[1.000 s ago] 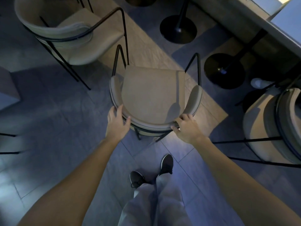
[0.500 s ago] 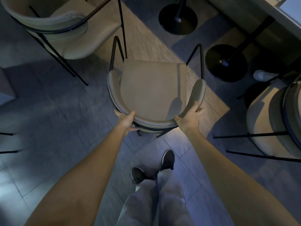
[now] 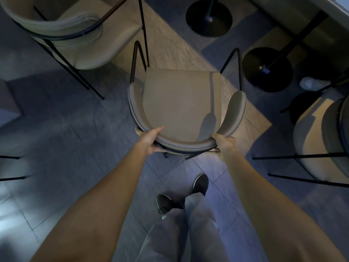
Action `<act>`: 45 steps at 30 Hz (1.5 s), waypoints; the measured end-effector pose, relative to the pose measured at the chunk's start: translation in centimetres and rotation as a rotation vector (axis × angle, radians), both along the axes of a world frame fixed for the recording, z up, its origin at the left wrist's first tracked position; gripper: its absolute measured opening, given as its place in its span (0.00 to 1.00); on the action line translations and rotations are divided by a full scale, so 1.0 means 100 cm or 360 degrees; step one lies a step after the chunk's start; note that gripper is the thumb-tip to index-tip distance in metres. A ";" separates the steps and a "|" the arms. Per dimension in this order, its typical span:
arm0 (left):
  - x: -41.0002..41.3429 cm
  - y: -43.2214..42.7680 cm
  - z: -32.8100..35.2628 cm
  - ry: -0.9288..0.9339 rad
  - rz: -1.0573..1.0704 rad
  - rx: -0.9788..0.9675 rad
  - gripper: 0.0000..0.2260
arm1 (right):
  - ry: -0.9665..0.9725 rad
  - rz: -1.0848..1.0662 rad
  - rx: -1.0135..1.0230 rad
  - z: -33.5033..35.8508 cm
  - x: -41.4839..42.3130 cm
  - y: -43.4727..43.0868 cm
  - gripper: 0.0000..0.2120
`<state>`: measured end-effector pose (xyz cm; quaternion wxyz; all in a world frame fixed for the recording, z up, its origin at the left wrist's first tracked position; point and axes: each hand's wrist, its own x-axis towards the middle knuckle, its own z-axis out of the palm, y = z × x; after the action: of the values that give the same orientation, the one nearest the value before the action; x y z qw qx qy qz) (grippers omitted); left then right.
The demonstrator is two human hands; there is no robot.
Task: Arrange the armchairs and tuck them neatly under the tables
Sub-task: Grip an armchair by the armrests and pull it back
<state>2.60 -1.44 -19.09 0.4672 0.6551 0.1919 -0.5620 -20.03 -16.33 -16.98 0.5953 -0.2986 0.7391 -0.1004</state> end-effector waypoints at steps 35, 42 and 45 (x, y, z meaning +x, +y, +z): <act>0.106 -0.226 0.034 -0.0344 0.0015 -0.0072 0.23 | -0.0350 -0.0093 -0.0014 -0.007 0.102 -0.233 0.30; 0.169 -0.315 0.043 -0.0353 -0.0033 -0.0079 0.19 | -0.0326 -0.0116 -0.0007 -0.002 0.164 -0.308 0.27; 0.198 -0.354 0.041 -0.0369 -0.0059 -0.0096 0.19 | -0.0345 -0.0138 0.0003 -0.003 0.193 -0.341 0.28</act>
<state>22.37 -36.88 -14.95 0.4952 0.7047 0.1076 -0.4965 -0.76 -50.45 -17.28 0.6671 -0.2533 0.6828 -0.1571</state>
